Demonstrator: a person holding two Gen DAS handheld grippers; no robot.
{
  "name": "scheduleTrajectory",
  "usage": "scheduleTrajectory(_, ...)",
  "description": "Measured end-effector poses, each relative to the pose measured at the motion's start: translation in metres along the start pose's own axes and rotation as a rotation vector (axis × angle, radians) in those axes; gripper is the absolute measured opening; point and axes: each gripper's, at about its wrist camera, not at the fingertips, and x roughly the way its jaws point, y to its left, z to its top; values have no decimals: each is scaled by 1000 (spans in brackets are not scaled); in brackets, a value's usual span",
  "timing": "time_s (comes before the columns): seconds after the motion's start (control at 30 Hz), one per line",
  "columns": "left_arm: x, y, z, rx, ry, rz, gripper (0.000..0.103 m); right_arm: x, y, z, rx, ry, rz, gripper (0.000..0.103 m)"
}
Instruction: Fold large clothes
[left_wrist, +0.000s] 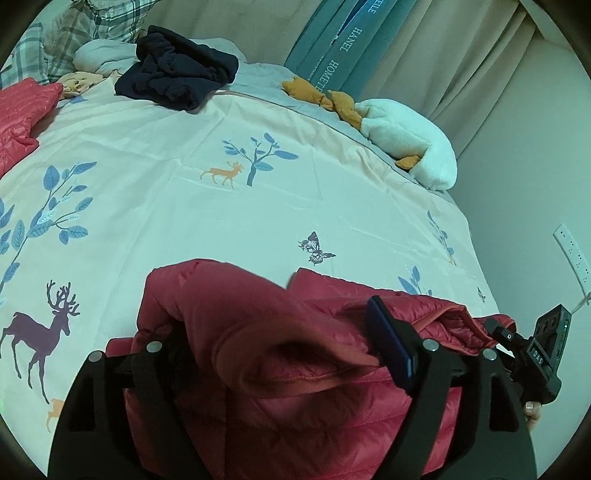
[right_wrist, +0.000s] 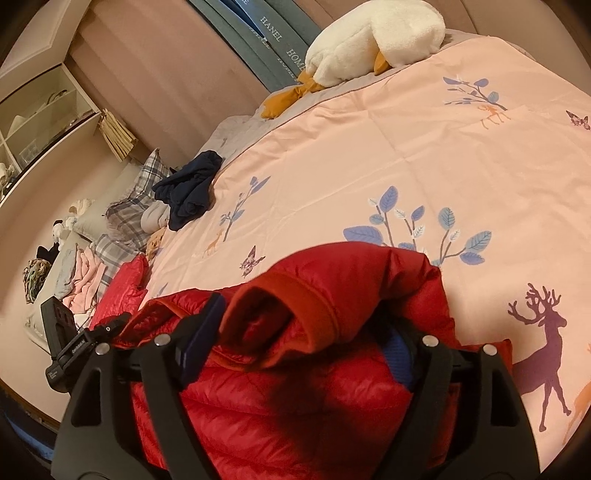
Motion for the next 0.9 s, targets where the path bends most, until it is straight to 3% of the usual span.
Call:
scheduleTrajectory(0.2,2,7,10,-37,-10,-12,85,4,-4,4,26,-9,-2,85)
scheduleTrajectory(0.4,-4,18,20,-61,-67,20,95,7,-10,7,58,-38,-9,91)
scheduleTrajectory(0.67,2,50,23,-105,-57,91,95,7,-22,13,90,-85,-130,92)
scheduleTrajectory(0.9,-5,32,16,29,-30,130,95,-3,16,6,-130,-76,-241,92)
